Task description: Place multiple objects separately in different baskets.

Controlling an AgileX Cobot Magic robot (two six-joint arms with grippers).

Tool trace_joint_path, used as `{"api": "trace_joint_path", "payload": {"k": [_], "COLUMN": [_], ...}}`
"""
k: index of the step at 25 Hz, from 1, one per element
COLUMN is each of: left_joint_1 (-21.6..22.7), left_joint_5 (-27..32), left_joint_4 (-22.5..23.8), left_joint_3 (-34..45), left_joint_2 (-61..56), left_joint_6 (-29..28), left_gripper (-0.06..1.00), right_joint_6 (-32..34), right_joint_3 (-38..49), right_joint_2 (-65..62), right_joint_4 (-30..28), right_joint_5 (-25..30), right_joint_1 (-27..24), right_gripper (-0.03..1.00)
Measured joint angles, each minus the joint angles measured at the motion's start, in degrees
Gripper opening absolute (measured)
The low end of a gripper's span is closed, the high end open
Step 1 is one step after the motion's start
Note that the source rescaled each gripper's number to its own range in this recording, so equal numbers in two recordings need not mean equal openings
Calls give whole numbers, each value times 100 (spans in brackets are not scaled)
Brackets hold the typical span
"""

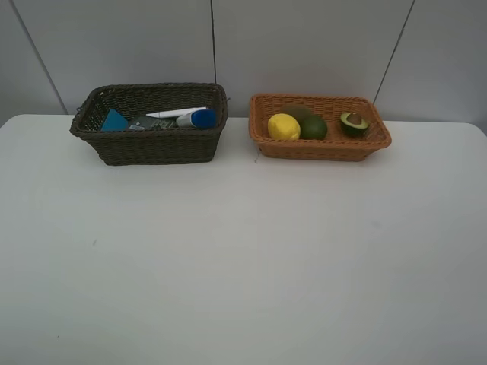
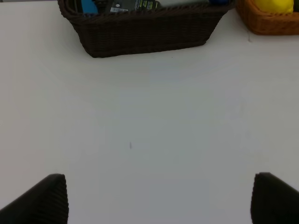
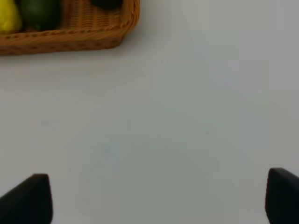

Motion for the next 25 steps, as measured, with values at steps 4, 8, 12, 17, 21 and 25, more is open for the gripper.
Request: {"api": "trace_joint_path", "payload": {"k": [4, 8, 12, 17, 21, 25], "left_joint_1": [0, 0, 0, 0, 0, 0], "left_joint_5": [0, 0, 0, 0, 0, 0], "left_joint_4": [0, 0, 0, 5, 5, 5], "left_joint_3": [0, 0, 0, 0, 0, 0], "left_joint_2": [0, 0, 0, 0, 0, 0], "left_joint_6": [0, 0, 0, 0, 0, 0], "left_gripper": [100, 100, 100, 100, 100, 100], "right_joint_6": [0, 0, 0, -8, -110, -346], "right_joint_3": [309, 309, 326, 326, 420, 440], "right_joint_2": [-1337, -2401, -3110, -3370, -3370, -3370], "right_joint_4": [10, 16, 16, 16, 16, 137], "right_joint_5": [433, 498, 524, 907, 1183, 1225], "right_joint_1": [0, 5, 5, 5, 5, 5], "right_gripper": [100, 100, 100, 100, 100, 100]}}
